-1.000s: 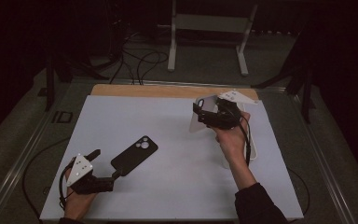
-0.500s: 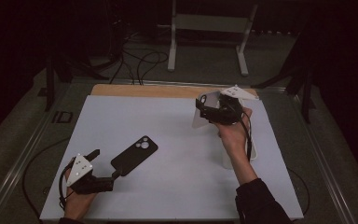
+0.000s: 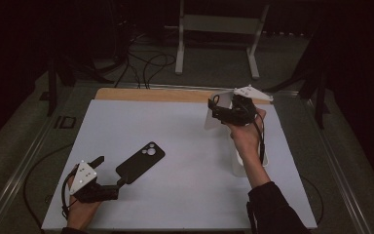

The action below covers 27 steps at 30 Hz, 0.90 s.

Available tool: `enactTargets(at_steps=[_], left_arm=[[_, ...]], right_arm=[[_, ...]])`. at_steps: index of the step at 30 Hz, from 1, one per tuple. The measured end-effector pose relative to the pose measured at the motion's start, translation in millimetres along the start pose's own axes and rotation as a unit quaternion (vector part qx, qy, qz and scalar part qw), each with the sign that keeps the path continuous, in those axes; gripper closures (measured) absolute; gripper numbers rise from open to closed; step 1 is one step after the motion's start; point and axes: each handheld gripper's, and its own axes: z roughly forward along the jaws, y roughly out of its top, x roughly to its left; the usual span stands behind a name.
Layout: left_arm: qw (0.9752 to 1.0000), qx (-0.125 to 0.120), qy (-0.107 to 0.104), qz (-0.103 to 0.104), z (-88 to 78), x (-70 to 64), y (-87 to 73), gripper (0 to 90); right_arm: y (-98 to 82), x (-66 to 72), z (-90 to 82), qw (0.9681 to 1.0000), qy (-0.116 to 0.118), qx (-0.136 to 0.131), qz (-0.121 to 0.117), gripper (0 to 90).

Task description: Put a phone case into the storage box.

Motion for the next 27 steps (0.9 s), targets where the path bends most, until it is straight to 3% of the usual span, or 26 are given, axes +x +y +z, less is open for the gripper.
enactTargets(at_steps=[27], left_arm=[[1.0, 0.001, 0.0, 0.001, 0.4, -0.6, -0.1, 0.0]], right_arm=[[9.9, -25.6, 8.7, 0.9991, -0.04, 0.003, 0.017, 16.7]])
